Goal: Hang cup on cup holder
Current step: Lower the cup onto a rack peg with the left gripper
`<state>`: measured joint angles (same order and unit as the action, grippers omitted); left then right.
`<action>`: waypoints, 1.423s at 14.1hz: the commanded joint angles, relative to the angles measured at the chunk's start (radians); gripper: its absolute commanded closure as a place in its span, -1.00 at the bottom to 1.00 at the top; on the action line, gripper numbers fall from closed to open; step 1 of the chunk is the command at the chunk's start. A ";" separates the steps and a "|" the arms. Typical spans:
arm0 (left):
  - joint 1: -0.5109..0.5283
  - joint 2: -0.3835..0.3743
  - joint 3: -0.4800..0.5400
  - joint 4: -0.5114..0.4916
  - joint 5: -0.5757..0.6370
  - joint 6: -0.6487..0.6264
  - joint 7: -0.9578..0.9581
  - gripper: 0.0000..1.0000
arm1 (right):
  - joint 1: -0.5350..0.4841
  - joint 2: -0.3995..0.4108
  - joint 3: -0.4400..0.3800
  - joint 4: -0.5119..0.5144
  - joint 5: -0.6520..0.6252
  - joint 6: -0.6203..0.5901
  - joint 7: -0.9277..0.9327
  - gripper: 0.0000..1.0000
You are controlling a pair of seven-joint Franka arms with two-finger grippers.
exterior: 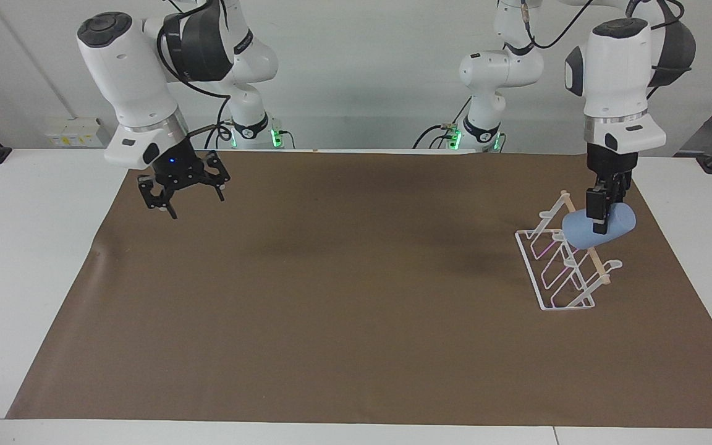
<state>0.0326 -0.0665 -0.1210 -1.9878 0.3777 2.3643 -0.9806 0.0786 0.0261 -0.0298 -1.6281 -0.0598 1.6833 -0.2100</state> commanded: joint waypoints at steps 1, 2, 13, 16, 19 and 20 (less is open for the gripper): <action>0.010 0.014 -0.003 -0.022 0.078 0.055 -0.045 1.00 | 0.007 0.002 -0.048 0.045 0.009 -0.085 0.072 -1.00; 0.009 0.039 -0.003 -0.029 0.129 0.067 -0.082 1.00 | 0.007 0.002 -0.059 0.043 0.027 -0.094 0.107 -1.00; -0.010 0.045 -0.005 -0.100 0.231 0.108 -0.199 1.00 | 0.023 -0.006 -0.065 0.001 0.031 -0.077 0.207 -1.00; -0.008 0.045 -0.005 -0.112 0.239 0.116 -0.193 0.85 | 0.020 -0.006 -0.073 -0.003 0.029 -0.079 0.208 -1.00; -0.010 0.045 -0.009 -0.109 0.239 0.104 -0.135 -1.00 | 0.020 -0.008 -0.073 -0.003 0.029 -0.082 0.207 -1.00; -0.010 0.047 -0.009 -0.106 0.237 0.099 -0.113 -1.00 | 0.020 -0.008 -0.073 -0.003 0.029 -0.082 0.205 -1.00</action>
<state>0.0304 0.0034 -0.1365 -2.0699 0.5943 2.4550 -1.1271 0.1062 0.0274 -0.1020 -1.6167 -0.0481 1.5911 0.0201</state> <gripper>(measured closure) 0.084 0.000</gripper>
